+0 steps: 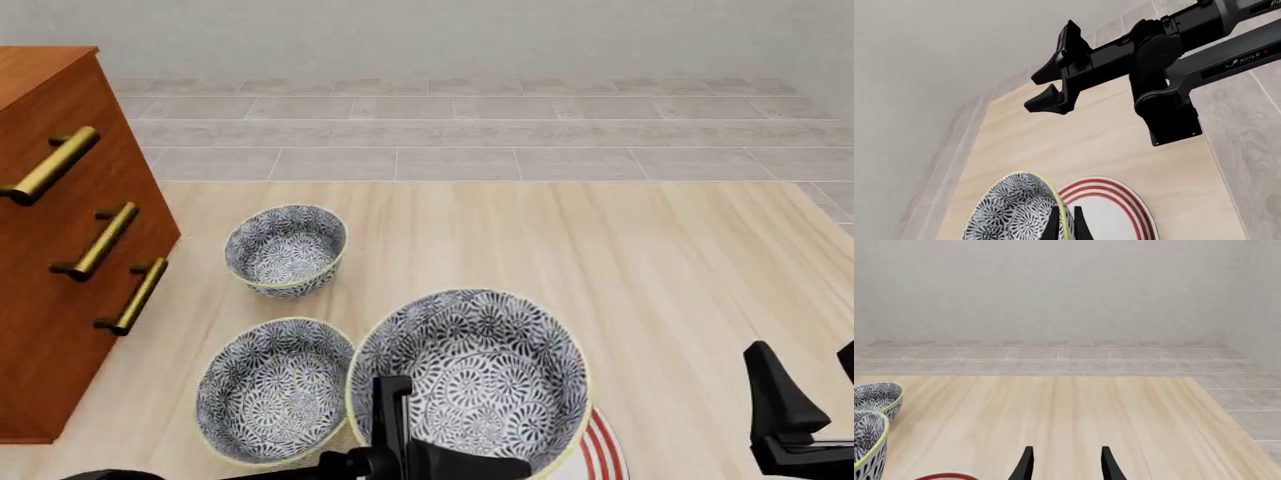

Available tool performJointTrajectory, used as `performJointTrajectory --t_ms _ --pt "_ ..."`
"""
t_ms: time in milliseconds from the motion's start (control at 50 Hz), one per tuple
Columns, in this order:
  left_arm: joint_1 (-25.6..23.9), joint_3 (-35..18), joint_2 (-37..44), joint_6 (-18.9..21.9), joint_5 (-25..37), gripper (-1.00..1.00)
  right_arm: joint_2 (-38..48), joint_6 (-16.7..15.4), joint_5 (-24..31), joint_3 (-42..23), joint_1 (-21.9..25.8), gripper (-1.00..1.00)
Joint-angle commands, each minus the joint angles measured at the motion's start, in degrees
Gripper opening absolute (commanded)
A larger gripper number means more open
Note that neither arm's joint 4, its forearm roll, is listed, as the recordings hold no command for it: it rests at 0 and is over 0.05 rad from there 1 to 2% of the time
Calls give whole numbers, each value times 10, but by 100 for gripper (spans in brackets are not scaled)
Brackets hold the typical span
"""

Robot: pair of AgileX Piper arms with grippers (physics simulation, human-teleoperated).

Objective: Put the bowl at the front on the plate.

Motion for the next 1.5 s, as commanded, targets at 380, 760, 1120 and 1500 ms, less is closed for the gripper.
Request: performJointTrajectory --t_ms 380,760,1120,1500 --pt "-19 -27 65 -41 -28 -100 -4 -1 3 0 -1 100" --pt "-7 -31 129 -53 -66 -100 -1 -5 1 0 1 100" --pt "6 -32 162 -67 -82 -100 -4 -5 4 -1 0 100" --pt "6 -23 174 -95 -96 -100 -3 -4 2 0 0 100"
